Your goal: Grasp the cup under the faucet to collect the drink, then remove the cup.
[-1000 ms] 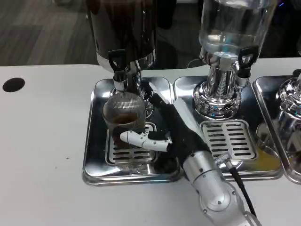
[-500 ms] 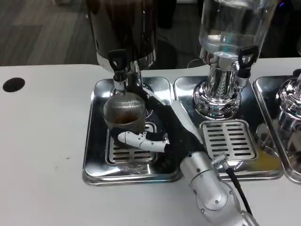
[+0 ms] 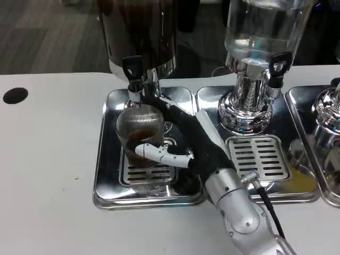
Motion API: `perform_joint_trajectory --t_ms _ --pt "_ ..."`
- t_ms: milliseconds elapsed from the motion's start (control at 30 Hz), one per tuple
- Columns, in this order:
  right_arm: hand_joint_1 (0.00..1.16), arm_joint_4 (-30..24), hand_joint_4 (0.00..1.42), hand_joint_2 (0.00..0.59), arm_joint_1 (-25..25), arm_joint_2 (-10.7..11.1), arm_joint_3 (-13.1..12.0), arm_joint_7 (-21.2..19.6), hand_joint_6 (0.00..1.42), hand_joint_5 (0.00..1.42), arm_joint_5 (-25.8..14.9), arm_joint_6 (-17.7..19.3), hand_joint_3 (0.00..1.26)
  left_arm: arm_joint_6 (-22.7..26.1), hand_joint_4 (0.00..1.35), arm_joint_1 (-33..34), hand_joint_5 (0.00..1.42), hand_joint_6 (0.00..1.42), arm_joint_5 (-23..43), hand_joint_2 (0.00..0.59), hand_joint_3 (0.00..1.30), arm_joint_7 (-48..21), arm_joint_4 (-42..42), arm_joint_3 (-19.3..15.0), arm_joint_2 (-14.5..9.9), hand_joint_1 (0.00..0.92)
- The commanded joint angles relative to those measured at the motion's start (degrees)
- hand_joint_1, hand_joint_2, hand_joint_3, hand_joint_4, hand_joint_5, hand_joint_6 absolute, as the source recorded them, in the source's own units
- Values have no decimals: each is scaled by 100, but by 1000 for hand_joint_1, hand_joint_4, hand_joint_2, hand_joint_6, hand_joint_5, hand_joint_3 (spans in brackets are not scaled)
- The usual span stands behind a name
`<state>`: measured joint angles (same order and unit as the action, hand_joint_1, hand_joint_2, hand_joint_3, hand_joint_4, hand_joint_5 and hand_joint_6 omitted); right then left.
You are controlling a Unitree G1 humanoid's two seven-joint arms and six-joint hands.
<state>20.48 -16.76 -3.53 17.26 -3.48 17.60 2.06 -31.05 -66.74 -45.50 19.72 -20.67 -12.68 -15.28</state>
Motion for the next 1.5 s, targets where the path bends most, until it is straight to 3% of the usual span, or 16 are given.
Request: perform_joint_trajectory --t_ms 33,633,900,1100,1333,1500 --pt "714 51 200 104 -59 81 -65 51 64 157 -48 153 211 111 245 42 332 561 2 69 323 -155 -54 8 -19 3" --pt "721 64 184 98 -17 132 -72 375 116 212 -247 228 235 147 246 10 336 561 -20 69 319 -196 -73 66 45 3" --pt "721 69 256 98 -39 104 -55 365 121 240 -227 216 257 136 246 0 340 561 33 70 315 -209 -49 11 17 0" --pt "721 -9 62 98 12 154 -20 408 0 91 -185 182 55 159 246 23 340 561 73 71 314 -290 -57 29 -1 0" --pt "721 -117 21 98 127 73 26 137 0 79 -21 183 19 145 246 -33 341 561 77 71 314 -318 -113 -12 23 0" --pt "721 -33 42 98 159 -100 127 -108 0 92 126 147 26 113 246 -110 344 561 108 71 314 -285 -80 -86 3 0"
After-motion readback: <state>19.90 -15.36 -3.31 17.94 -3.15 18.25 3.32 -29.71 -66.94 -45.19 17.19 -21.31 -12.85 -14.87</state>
